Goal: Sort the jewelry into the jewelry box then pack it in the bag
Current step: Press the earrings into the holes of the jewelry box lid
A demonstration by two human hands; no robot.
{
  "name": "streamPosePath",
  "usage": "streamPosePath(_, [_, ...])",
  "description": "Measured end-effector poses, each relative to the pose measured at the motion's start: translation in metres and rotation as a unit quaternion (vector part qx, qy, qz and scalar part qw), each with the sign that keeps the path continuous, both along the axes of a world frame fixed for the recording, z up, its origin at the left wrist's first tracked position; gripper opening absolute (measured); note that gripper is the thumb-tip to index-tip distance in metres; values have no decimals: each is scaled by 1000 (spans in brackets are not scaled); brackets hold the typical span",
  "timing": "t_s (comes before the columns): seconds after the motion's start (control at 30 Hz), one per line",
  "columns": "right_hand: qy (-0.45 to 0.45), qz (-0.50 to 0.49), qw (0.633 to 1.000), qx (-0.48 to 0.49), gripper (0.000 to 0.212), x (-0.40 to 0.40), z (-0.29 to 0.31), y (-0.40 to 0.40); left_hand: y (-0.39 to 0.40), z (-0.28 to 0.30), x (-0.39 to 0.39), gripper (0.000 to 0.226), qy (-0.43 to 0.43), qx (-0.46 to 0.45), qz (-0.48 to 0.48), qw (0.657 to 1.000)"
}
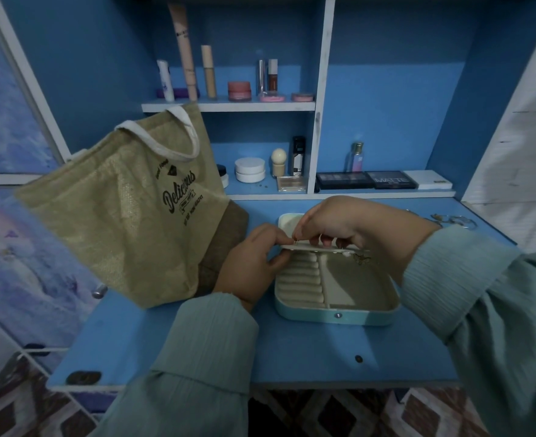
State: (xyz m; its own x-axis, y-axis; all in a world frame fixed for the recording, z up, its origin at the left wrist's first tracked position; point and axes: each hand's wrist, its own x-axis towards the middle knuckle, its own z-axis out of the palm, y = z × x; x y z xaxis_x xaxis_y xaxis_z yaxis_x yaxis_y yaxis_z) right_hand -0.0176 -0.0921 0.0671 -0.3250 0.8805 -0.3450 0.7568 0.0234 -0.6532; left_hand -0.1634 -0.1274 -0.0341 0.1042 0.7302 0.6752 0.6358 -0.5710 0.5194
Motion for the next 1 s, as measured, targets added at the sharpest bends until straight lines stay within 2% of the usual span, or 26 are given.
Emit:
streamPosePath(0.63, [-8, 42, 998, 35, 30, 3, -3, 4, 2, -1, 1, 31, -3, 10, 0, 1000])
streamPosePath(0.8, [17, 48, 998, 36, 12, 4, -3, 2, 2, 0, 1, 35, -6, 3, 0, 1000])
streamPosePath(1.0, [-3, 65, 996, 56, 20, 5, -2, 1, 2, -1, 1, 37, -6, -2, -4, 1000])
